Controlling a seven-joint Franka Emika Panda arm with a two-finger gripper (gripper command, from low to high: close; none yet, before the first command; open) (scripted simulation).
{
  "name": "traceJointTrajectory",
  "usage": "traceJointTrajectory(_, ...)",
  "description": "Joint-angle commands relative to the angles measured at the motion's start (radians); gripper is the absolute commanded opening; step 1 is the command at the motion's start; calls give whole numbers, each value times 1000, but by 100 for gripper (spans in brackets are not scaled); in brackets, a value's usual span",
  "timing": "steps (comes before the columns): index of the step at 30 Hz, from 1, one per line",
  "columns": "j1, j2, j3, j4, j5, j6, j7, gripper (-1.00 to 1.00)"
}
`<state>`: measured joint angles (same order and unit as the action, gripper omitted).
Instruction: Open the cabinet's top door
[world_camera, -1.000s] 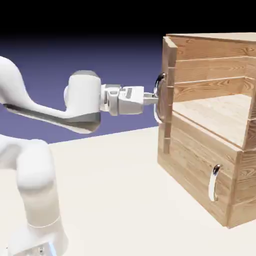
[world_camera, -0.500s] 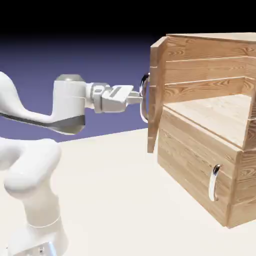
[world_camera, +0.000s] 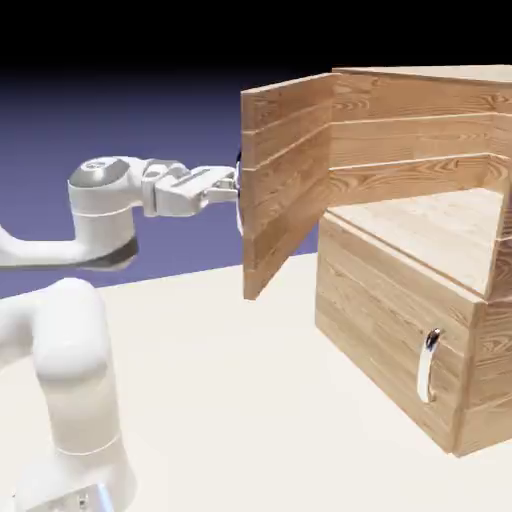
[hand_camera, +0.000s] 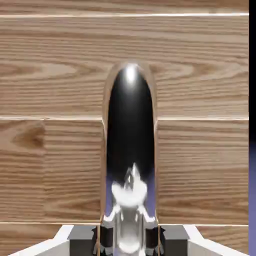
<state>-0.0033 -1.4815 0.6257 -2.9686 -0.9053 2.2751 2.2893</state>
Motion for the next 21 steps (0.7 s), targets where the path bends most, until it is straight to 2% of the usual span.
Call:
traceJointTrajectory(1,14,2,31,13,33,-45,-5,-100)
traceJointTrajectory(9,21,60,289,203,266,-393,-20,-100)
traceJointTrajectory(21,-241,129,560,635,466,-824,-50,-100)
